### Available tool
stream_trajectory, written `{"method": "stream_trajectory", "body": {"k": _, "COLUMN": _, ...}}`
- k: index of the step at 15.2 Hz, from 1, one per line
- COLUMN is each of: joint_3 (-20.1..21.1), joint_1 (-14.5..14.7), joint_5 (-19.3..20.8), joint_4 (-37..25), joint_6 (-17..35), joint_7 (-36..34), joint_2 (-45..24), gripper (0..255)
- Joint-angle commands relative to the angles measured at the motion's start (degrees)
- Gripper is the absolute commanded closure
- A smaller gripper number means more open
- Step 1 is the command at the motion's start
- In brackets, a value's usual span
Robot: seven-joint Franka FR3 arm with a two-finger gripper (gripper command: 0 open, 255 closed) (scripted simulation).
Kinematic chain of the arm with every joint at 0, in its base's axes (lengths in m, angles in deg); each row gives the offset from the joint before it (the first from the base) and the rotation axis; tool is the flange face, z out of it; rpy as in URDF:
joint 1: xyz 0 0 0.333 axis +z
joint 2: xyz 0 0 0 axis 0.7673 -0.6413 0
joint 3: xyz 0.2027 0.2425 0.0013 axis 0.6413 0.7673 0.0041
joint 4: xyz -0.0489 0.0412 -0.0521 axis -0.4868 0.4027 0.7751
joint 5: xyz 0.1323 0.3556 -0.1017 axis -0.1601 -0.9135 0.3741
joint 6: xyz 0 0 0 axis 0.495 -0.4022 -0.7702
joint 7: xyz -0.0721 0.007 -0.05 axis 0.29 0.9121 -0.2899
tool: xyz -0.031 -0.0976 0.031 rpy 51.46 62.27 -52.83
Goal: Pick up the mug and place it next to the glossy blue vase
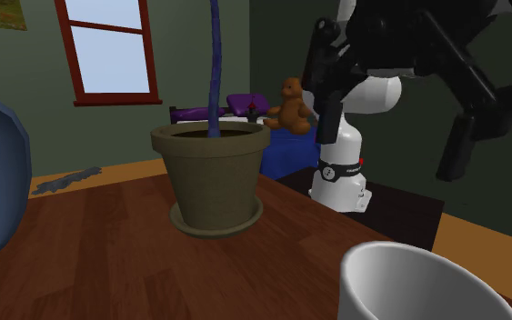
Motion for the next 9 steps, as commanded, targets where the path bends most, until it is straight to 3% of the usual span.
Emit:
{"method": "stream_trajectory", "body": {"k": 1, "joint_3": 1.53, "joint_1": 0.35, "joint_5": 1.96, "joint_4": -2.73, "joint_6": 1.06, "joint_7": -3.07, "joint_2": -4.55, "gripper": 0}}
{"method": "stream_trajectory", "body": {"k": 7, "joint_3": 4.07, "joint_1": 3.31, "joint_5": 9.2, "joint_4": -12.55, "joint_6": 1.88, "joint_7": -12.07, "joint_2": -18.28, "gripper": 0}}
{"method": "stream_trajectory", "body": {"k": 9, "joint_3": 3.91, "joint_1": 3.69, "joint_5": 9.84, "joint_4": -12.8, "joint_6": 2.52, "joint_7": -12.68, "joint_2": -19.41, "gripper": 0}}
